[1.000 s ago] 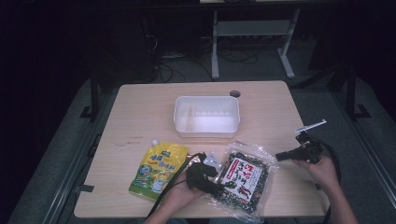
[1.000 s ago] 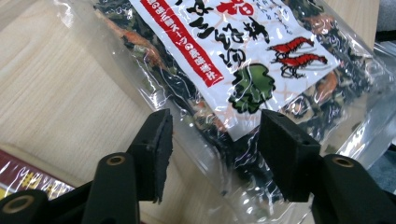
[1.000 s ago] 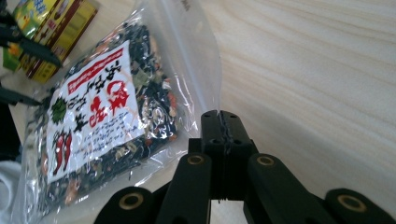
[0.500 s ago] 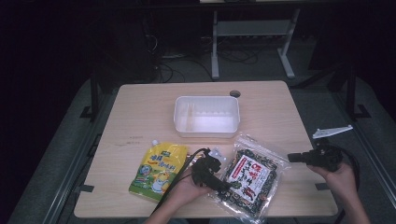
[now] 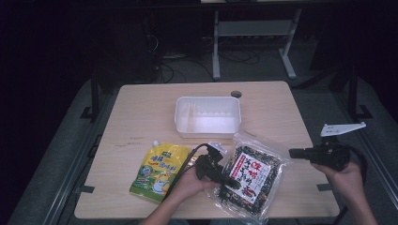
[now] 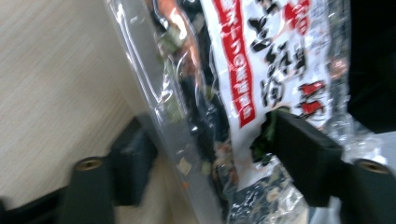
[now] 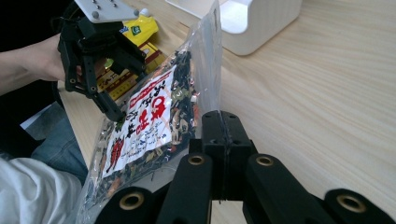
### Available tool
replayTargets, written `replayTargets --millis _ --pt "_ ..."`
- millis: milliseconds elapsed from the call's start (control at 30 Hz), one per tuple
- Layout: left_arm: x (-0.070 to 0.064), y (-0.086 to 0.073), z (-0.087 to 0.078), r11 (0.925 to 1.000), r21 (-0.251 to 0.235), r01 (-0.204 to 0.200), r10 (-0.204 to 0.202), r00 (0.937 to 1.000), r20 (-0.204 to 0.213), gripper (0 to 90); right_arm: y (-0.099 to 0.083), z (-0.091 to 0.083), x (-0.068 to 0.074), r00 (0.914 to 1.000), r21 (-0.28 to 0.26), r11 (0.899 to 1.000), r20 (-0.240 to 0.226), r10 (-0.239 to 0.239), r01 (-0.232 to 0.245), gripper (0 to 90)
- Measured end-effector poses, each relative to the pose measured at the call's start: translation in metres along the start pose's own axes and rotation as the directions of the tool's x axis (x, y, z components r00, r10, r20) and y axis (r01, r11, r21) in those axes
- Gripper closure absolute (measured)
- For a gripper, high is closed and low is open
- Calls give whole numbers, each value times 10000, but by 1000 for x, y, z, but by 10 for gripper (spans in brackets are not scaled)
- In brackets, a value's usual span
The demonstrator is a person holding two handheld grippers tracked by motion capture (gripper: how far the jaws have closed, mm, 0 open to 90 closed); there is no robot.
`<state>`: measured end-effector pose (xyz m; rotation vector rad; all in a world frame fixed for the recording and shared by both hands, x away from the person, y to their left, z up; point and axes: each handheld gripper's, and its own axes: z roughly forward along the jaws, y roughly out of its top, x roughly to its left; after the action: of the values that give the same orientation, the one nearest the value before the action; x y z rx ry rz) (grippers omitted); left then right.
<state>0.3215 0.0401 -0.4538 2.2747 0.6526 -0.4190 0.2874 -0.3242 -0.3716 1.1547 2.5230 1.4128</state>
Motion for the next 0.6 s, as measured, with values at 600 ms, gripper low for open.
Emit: replayTargets --millis 600 --pt "2 -1 -14 9931 -1131 -316 399 9966 722 685 -15 4 -23 9925 -867 9894 -480 1127 -1165 608"
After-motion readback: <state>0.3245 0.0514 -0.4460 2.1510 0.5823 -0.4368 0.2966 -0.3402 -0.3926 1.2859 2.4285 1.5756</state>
